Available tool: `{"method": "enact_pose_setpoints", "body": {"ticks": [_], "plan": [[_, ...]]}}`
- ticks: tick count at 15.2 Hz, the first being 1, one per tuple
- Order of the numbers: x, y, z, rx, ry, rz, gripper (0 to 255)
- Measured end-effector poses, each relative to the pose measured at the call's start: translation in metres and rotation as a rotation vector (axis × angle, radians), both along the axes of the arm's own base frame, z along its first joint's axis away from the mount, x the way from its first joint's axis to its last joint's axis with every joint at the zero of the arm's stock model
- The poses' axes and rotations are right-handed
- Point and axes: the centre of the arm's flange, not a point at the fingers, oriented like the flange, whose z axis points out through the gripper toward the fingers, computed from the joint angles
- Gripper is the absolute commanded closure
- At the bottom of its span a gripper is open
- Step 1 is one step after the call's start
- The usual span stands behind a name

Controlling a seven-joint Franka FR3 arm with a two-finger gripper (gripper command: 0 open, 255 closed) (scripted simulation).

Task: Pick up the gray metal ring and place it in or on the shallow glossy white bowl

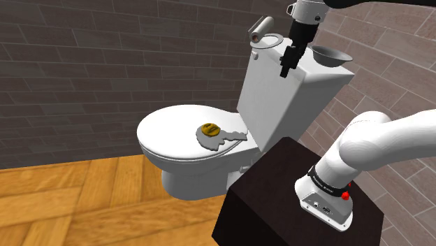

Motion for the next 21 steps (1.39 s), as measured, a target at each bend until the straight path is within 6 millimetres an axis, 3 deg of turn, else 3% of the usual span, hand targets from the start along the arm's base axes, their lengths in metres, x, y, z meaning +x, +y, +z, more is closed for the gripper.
{"method": "enact_pose_setpoints", "body": {"ticks": [2,7,21], "plan": [[0.005,-0.004,0.0,-0.003,0.001,0.0,0],[0.05,-0.036,0.001,-0.027,0.01,0.003,0],[0.2,-0.144,0.007,-0.105,0.038,0.014,0]]}}
